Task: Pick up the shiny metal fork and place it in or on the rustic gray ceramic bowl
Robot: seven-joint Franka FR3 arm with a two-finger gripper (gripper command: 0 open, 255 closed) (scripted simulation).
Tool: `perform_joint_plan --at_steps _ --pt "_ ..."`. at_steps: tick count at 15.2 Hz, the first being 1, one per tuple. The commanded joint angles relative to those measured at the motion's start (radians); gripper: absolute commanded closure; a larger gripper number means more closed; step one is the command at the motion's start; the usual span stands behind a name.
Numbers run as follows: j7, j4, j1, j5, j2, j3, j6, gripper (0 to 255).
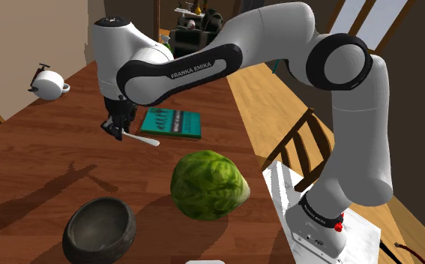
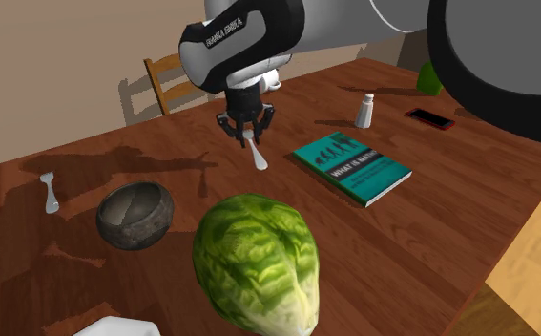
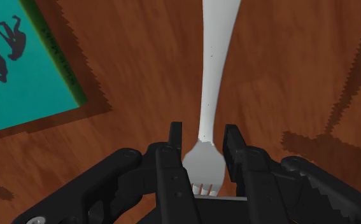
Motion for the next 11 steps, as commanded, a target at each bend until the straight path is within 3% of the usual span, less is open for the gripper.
perform_joint_plan --at_steps 1,11 --pt "-0.005 0.011 0.000 0.005 -0.010 0.003 -0.020 255" --pt "-0.031 0.099 0.002 0.027 -0.041 0.014 -0.135 255"
